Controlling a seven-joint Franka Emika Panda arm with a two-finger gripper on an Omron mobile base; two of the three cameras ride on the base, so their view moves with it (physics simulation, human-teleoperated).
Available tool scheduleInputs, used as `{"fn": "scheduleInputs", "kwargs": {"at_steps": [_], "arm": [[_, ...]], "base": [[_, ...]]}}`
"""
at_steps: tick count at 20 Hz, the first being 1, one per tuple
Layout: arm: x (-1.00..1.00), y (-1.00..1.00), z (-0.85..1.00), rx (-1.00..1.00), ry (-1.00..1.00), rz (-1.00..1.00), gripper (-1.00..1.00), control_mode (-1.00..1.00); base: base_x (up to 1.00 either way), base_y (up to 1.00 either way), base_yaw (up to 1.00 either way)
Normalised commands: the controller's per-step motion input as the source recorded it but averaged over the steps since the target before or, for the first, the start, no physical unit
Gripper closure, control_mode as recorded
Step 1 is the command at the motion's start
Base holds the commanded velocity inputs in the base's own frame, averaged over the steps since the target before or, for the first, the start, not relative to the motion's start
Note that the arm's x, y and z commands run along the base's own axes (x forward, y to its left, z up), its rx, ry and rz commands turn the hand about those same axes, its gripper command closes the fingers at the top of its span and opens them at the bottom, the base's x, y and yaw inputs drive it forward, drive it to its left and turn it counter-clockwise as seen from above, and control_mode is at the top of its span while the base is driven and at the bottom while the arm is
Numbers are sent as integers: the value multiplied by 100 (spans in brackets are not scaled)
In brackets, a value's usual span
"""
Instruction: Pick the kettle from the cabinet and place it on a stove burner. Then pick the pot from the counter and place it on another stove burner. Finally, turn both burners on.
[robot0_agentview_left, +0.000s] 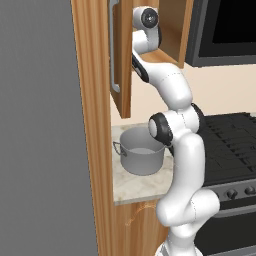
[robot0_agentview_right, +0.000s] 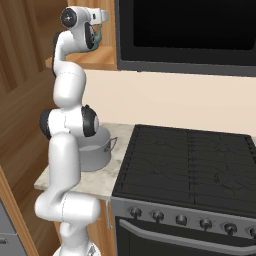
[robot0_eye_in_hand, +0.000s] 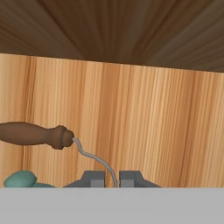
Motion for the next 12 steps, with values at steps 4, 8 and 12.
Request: {"fn": "scheduleInputs", "kwargs": {"at_steps": [4, 8, 12], "arm": [[0, 0, 0, 0, 0, 0, 100, -100], [0, 0, 0, 0, 0, 0, 100, -100], [0, 0, 0, 0, 0, 0, 100, -100]], "base": [[0, 0, 0], [0, 0, 0], [0, 0, 0]]}}
